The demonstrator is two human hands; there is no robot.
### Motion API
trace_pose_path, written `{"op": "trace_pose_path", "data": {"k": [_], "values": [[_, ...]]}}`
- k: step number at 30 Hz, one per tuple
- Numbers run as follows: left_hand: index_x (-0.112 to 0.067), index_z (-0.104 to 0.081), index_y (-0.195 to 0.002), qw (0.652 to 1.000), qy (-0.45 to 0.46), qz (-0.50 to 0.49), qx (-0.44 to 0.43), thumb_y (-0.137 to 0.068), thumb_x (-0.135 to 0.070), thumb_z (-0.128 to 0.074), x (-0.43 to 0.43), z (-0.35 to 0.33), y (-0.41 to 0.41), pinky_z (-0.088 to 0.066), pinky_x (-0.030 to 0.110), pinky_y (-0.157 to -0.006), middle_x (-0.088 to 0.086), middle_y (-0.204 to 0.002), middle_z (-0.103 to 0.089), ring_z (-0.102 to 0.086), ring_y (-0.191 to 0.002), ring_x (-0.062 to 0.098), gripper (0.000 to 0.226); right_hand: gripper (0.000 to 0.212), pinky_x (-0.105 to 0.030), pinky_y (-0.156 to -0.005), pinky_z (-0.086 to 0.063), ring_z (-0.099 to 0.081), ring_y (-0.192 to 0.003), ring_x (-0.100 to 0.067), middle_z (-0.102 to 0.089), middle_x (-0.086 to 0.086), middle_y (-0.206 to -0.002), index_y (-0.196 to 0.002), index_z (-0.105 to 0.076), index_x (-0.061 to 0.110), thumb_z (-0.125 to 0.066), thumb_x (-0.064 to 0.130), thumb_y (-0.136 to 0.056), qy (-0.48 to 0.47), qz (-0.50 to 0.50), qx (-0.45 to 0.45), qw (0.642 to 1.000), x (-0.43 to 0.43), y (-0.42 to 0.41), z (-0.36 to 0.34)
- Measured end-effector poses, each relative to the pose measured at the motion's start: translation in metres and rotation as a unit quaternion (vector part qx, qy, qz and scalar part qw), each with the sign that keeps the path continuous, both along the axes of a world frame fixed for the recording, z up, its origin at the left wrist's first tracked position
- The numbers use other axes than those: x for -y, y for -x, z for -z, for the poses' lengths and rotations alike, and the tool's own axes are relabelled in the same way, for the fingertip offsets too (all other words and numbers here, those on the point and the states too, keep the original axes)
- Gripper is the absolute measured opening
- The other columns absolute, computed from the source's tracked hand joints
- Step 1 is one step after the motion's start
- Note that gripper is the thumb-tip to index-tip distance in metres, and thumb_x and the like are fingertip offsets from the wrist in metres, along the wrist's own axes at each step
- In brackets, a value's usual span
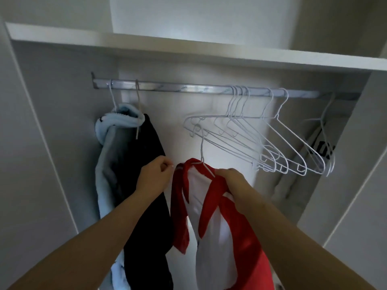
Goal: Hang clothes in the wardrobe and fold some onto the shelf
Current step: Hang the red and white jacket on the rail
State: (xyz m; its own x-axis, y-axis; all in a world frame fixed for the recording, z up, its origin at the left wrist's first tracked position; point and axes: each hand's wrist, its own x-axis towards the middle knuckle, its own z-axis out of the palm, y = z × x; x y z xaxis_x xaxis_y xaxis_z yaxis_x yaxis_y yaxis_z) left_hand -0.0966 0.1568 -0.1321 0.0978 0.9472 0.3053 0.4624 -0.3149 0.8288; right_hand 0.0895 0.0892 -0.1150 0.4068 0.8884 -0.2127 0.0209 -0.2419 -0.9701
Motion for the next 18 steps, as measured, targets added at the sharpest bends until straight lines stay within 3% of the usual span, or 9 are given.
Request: {"op": "trace_pose_path", "data": {"k": [3,6,10,12,15,18], "values": [[-0.035,-0.055,-0.074,1.000,-0.008,-0.024,0.009,-0.089,-0.017,-0.055,-0.013,-0.010,0.008,-0.056,0.037,-0.075,-0.006,-0.073,-0.061,-0.062,-0.072,0.014,0.024,0.017,-0.028,-0.066,-0.048,-0.056,-0.075,-0.018,-0.058,-0.011,-0.089,-0.094,-0.058,0.006,-0.057,0.021,-0.087,-0.037,-0.023,-0.024,0.999,-0.033,0.011,-0.015],[-0.030,-0.056,-0.080,0.998,-0.021,-0.049,0.012,-0.090,-0.017,-0.055,-0.031,-0.022,0.016,-0.056,0.034,-0.071,-0.005,-0.072,-0.061,-0.062,-0.067,0.015,0.017,0.024,-0.021,-0.047,-0.043,-0.055,-0.064,-0.015,-0.058,-0.008,-0.078,-0.104,-0.057,0.004,-0.057,0.020,-0.086,-0.065,-0.035,-0.066,0.995,-0.069,0.024,-0.030],[-0.026,-0.058,-0.086,0.995,-0.047,-0.077,0.036,-0.090,-0.016,-0.055,-0.059,-0.042,0.023,-0.053,0.028,-0.066,-0.004,-0.075,-0.062,-0.062,-0.067,0.015,0.011,0.036,-0.016,-0.042,-0.044,-0.058,-0.065,-0.018,-0.063,-0.014,-0.088,-0.114,-0.057,-0.001,-0.061,0.022,-0.086,-0.108,-0.042,-0.124,0.985,-0.111,0.041,-0.054],[-0.023,-0.059,-0.086,0.992,-0.052,-0.091,0.072,-0.090,-0.013,-0.055,-0.072,-0.050,0.027,-0.052,0.026,-0.064,-0.002,-0.074,-0.062,-0.061,-0.065,0.014,0.011,0.030,-0.015,-0.039,-0.042,-0.057,-0.061,-0.016,-0.060,-0.010,-0.080,-0.107,-0.057,0.000,-0.062,0.021,-0.086,-0.134,-0.036,-0.140,0.980,-0.130,0.050,-0.065],[-0.024,-0.056,-0.077,0.983,-0.046,-0.107,0.145,-0.090,-0.007,-0.054,-0.089,-0.058,0.029,-0.045,0.013,-0.048,-0.002,-0.069,-0.059,-0.055,-0.055,0.010,0.021,0.013,-0.023,-0.049,-0.047,-0.057,-0.061,-0.018,-0.058,-0.009,-0.077,-0.085,-0.052,0.008,-0.060,0.019,-0.085,-0.138,-0.055,-0.148,0.978,-0.153,0.064,-0.075],[-0.027,-0.054,-0.074,0.967,-0.009,-0.121,0.224,-0.091,-0.009,-0.052,-0.100,-0.065,0.027,-0.040,0.013,-0.038,-0.002,-0.067,-0.058,-0.052,-0.044,0.006,0.024,0.012,-0.025,-0.051,-0.044,-0.055,-0.065,-0.019,-0.056,-0.010,-0.081,-0.085,-0.048,0.010,-0.058,0.018,-0.086,-0.142,-0.079,-0.153,0.975,-0.171,0.079,-0.077]]}}
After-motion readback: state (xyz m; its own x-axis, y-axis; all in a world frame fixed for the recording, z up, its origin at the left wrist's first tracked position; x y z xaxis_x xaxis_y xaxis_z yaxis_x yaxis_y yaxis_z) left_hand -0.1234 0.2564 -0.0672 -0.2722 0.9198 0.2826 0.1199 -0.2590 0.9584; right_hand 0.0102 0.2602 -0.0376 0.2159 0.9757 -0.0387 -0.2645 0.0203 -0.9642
